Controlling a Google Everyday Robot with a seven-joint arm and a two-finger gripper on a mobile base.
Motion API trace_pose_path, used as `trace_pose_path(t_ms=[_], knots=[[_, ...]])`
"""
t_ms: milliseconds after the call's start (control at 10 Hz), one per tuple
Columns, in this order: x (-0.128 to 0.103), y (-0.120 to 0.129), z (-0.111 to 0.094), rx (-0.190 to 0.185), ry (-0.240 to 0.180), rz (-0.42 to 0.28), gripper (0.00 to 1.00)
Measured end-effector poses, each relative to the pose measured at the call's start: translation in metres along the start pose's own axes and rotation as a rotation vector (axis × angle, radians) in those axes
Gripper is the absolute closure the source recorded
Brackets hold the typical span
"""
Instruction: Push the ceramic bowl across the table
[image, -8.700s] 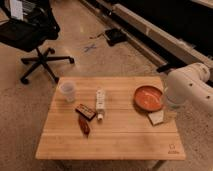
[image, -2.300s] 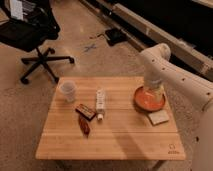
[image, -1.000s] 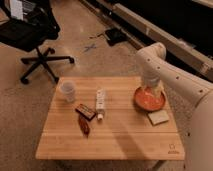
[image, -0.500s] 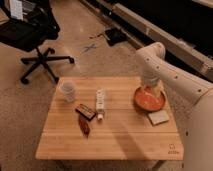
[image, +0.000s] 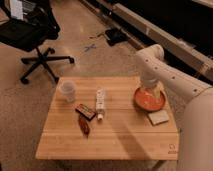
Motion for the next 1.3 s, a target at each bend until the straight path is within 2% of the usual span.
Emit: trace_pose_path(t_ms=[200, 500, 1000, 1300], knots=[[0.001, 0.0, 0.017, -0.018, -0.028, 0.006, 0.35], [-0.002, -0.009, 0.044, -0.001, -0.062, 0.016, 0.35], [0.001, -0.017, 0.063, 0.028, -0.098, 0.047, 0.35], [-0.002, -0.025, 0.07, 0.025, -0.108, 0.018, 0.35]])
